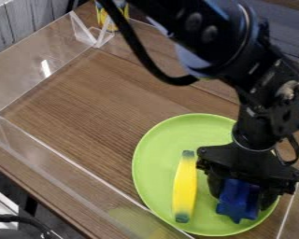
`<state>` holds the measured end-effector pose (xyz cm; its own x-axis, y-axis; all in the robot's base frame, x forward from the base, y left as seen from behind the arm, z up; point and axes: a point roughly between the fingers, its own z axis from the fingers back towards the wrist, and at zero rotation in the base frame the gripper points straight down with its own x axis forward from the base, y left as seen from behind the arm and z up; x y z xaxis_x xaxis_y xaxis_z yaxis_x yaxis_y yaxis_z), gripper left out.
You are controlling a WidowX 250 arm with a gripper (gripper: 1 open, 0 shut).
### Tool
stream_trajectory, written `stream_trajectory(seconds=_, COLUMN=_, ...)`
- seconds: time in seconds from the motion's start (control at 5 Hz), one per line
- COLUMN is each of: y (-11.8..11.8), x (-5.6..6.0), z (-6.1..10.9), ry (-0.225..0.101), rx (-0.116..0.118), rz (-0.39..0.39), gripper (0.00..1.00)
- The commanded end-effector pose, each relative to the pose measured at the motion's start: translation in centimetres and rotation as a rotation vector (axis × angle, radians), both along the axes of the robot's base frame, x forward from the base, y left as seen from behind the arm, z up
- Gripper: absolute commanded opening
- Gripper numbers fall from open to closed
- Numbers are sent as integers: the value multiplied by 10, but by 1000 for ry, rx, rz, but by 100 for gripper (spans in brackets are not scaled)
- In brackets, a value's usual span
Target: Remove the blue object from inside the green plate and put it on the table
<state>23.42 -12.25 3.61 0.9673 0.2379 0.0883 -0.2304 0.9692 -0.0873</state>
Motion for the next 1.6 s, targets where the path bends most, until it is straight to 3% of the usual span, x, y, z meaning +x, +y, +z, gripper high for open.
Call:
stream_trajectory(seconds=0.0, y=8, x=9, z=10, ry=-12, rx=12, rz=-2, gripper=0)
stream_trajectory(seconds=0.2, y=11, x=15, z=23, ry=-12, rx=41, rz=-24, gripper=0)
stream_trajectory(seconds=0.4, y=16, x=29, z=51, ry=-37, rx=77, rz=-66, gripper=0)
stream_trajectory(seconds=0.6, y=30, x=51, z=77, ry=-78, rx=107, rz=-101, gripper=0)
stream_trajectory(seconds=0.8, y=61, x=67, z=104, ry=-115, rx=149, rz=-105, gripper=0)
stream_trajectory(seconds=1.0, y=94, x=84, z=119, ry=-143, rx=171, rz=-119, gripper=0)
stream_trajectory(seconds=1.4, y=107, x=82, z=135, ry=-174, rx=203, rz=-51, gripper=0)
